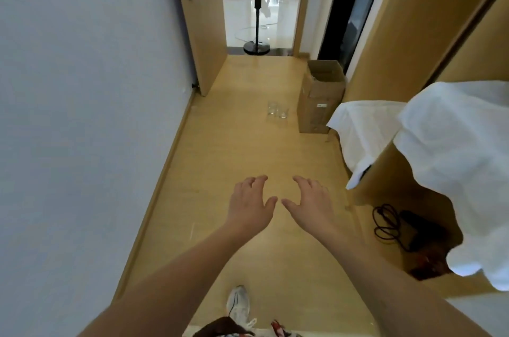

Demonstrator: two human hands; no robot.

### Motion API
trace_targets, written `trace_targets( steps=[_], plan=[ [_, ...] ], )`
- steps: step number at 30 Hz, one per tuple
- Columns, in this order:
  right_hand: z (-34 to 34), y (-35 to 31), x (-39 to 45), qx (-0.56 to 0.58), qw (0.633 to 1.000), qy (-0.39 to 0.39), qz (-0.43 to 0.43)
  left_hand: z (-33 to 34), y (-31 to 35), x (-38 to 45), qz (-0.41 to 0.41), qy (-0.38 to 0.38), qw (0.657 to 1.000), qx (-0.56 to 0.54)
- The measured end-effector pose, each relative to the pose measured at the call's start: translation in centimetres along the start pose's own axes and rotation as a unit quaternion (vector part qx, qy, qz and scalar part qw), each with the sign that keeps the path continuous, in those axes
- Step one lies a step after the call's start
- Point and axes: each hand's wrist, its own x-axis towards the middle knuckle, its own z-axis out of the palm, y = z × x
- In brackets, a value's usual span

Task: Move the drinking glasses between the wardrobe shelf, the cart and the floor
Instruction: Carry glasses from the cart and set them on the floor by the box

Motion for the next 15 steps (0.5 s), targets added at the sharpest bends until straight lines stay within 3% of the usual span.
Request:
trace_targets(
  steps=[8, 15],
  plan=[
    [0.8, -4.2, 9.3, 0.014, 0.998, -0.011, 0.056, -2.4, -4.6, 11.3, -0.016, -0.042, 0.999, -0.001],
    [0.8, -4.0, 17.9, 0.013, 0.997, -0.035, 0.067, -2.1, -5.6, 20.1, -0.035, -0.074, 0.997, 0.004]
  ],
)
